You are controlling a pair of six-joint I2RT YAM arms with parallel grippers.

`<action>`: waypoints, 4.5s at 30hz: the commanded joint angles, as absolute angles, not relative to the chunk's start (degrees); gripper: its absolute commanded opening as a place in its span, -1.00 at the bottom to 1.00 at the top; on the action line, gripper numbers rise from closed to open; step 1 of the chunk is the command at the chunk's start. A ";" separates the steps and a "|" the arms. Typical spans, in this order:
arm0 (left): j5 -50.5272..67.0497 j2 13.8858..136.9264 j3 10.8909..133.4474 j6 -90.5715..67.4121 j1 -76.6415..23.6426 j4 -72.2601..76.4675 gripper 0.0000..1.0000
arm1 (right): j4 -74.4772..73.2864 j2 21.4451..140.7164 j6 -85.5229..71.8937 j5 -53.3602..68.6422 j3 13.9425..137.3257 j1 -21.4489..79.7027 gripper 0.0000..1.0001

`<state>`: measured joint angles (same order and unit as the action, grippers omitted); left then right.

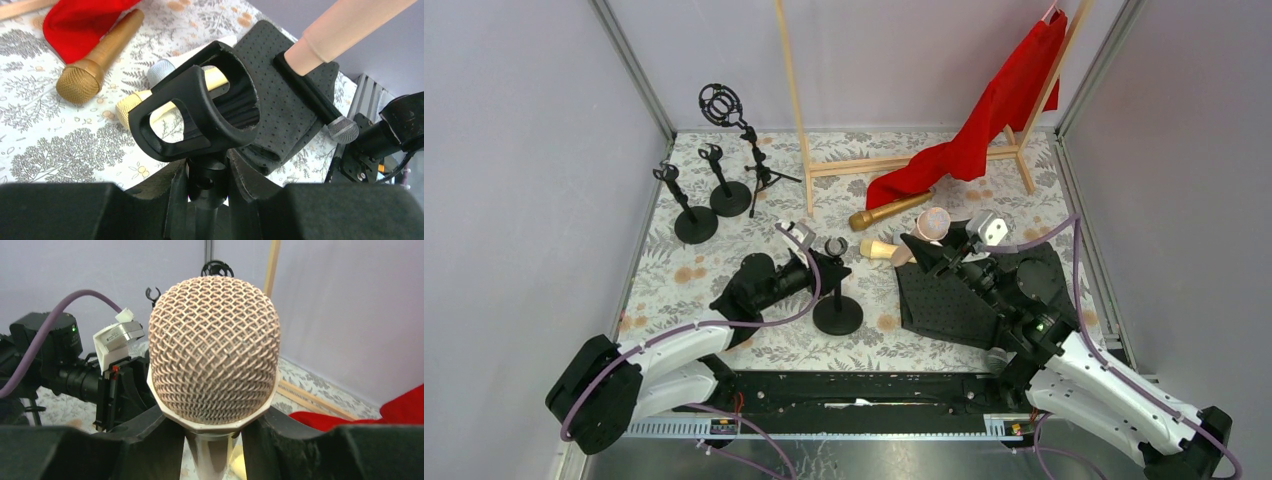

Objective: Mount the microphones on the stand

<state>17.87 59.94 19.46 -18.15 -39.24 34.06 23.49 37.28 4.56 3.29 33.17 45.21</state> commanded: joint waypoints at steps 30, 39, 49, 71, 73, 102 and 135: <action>13.98 60.50 23.16 -17.05 -42.35 37.53 -1.00 | 50.25 55.22 -1.73 26.48 43.26 45.19 -1.00; 14.24 61.25 23.12 -17.31 -42.35 37.95 -1.00 | 50.30 57.42 1.40 25.92 42.75 45.70 -1.00; 14.94 62.04 22.94 -17.66 -42.68 38.22 -1.00 | 51.15 59.86 3.46 25.29 41.86 46.01 -1.00; 15.23 63.87 22.26 -17.41 -44.29 40.68 -1.00 | 39.53 61.71 20.66 20.04 37.73 50.43 -1.00; 15.19 63.94 22.17 -17.36 -44.31 40.98 -1.00 | 39.00 62.04 21.65 18.77 37.38 50.90 -1.00; 15.61 63.28 16.70 -12.57 -47.85 48.79 -1.00 | 36.19 64.94 19.01 10.45 31.10 52.65 -1.00; 13.62 64.90 17.36 -9.15 -51.03 47.50 -1.00 | 29.87 72.24 15.78 0.34 32.68 53.34 -1.00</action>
<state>7.94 64.64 17.08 -11.38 -48.23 44.38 47.40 66.15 14.68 7.33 36.77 53.91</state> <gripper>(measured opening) 0.322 0.463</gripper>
